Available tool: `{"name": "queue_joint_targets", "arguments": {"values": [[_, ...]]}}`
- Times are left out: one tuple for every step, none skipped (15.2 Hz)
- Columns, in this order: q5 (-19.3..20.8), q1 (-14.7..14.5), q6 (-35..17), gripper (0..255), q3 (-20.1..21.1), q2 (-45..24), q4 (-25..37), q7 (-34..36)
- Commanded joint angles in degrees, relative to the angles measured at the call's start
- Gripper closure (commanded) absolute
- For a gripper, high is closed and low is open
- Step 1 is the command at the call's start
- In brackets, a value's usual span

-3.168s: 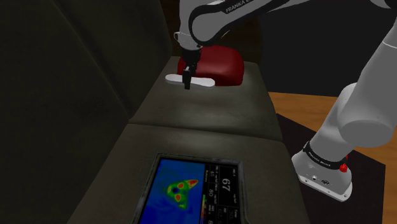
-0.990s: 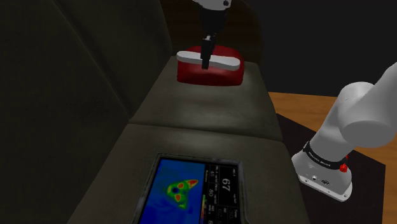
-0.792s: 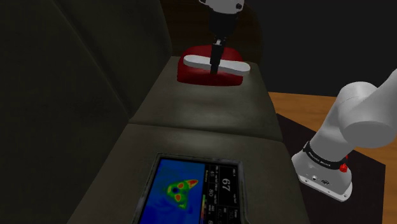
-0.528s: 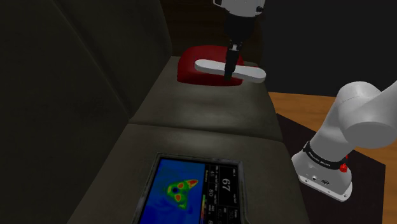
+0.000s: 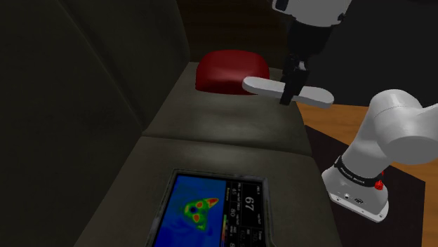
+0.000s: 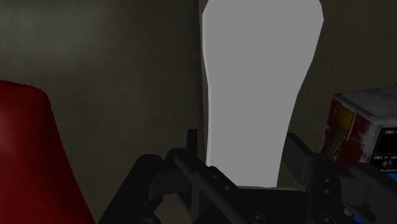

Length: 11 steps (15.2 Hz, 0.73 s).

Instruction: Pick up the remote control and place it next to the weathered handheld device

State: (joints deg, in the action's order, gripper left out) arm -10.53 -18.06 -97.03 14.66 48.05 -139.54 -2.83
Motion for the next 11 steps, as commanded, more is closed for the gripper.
{"name": "queue_joint_targets", "arguments": {"values": [[-1.31, -1.39, 2.05, 255, 0.98, 4.15, -1.98, 1.63], [-1.95, -2.08, 3.16, 255, 1.47, 6.08, -2.74, 2.44], [-2.61, -2.79, 4.3, 255, 1.97, 7.97, -3.42, 3.29], [-3.29, -3.53, 5.48, 255, 2.49, 9.83, -4.02, 4.18], [-4.0, -4.27, 6.69, 255, 3.04, 11.66, -4.55, 5.1], [-4.73, -5.03, 7.92, 255, 3.62, 13.44, -5.01, 6.07], [-4.91, -5.15, 7.32, 255, 3.8, 13.72, -5.9, 6.05], [-5.1, -5.27, 6.71, 255, 3.98, 14.0, -6.78, 6.03], [-5.3, -5.39, 6.11, 255, 4.17, 14.27, -7.66, 6.01], [-5.5, -5.51, 5.5, 255, 4.36, 14.52, -8.53, 5.99], [-5.71, -5.63, 4.89, 255, 4.56, 14.77, -9.39, 5.97]]}}
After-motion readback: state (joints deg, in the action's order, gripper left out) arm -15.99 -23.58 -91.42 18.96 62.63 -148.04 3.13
